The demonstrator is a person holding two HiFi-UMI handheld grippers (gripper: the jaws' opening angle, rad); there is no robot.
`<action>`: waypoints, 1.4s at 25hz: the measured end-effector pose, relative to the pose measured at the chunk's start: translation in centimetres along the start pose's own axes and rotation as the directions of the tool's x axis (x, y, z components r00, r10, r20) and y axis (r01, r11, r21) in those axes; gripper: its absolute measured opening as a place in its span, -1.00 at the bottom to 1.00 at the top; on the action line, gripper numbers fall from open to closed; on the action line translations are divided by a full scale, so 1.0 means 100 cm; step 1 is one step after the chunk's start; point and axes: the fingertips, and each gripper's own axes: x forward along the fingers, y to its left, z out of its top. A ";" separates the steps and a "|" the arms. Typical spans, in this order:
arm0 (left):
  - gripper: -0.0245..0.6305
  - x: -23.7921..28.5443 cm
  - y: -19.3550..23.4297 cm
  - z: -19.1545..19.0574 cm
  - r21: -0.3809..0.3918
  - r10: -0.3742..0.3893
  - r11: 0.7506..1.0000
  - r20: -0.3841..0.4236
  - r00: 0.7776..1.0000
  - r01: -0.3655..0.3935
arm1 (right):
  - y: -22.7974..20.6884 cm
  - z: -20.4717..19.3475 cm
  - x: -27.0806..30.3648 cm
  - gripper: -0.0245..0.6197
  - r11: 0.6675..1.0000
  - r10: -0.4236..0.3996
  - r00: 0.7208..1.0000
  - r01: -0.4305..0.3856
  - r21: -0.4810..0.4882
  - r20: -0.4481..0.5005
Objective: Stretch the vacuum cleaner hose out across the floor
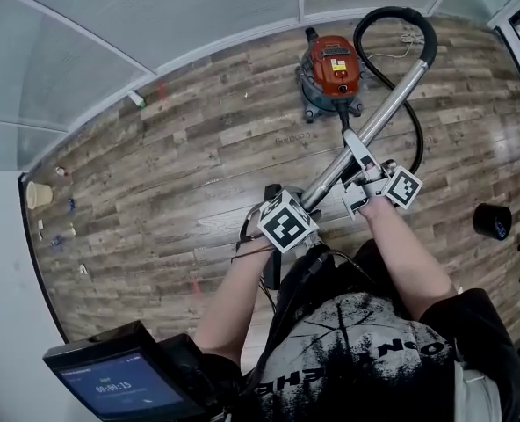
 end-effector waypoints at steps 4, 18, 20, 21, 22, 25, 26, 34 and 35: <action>-0.42 -0.012 -0.013 -0.022 0.020 -0.006 1.000 -0.020 1.000 0.007 | 0.016 0.022 0.019 -0.42 0.995 0.095 0.995 -0.095 -0.002 -0.008; -0.47 -0.025 -0.016 -0.080 0.024 0.167 0.986 -0.100 0.981 -0.166 | 0.029 0.015 0.025 -0.71 0.997 0.073 0.984 -0.066 0.045 -0.164; -0.47 -0.019 -0.023 -0.087 0.030 0.216 0.976 -0.121 0.969 -0.214 | 0.035 0.011 0.012 -0.73 0.997 0.068 0.983 -0.060 0.050 -0.169; -0.47 -0.015 -0.029 -0.086 0.033 0.236 0.972 -0.123 0.964 -0.233 | 0.038 0.013 0.005 -0.75 0.997 0.067 0.984 -0.060 0.047 -0.166; -0.46 -0.012 -0.035 -0.083 0.034 0.252 0.968 -0.118 0.960 -0.250 | 0.041 0.017 -0.002 -0.75 0.997 0.066 0.985 -0.060 0.040 -0.160; -0.42 -0.006 -0.057 -0.056 0.036 0.300 0.954 -0.071 0.951 -0.299 | 0.051 0.038 -0.020 -0.76 0.997 0.071 0.989 -0.069 0.019 -0.130; -0.38 -0.005 -0.065 -0.045 0.034 0.317 0.948 -0.052 0.947 -0.315 | 0.056 0.043 -0.026 -0.76 0.997 0.079 0.989 -0.078 0.020 -0.128; -0.32 0.005 -0.107 0.057 -0.052 0.403 0.915 0.092 0.911 -0.400 | 0.095 0.039 -0.067 -0.76 0.983 0.177 0.968 -0.166 0.076 -0.180; -0.34 0.009 -0.109 0.065 -0.056 0.407 0.913 0.080 0.910 -0.404 | 0.100 0.034 -0.071 -0.76 0.982 0.184 0.965 -0.170 0.087 -0.188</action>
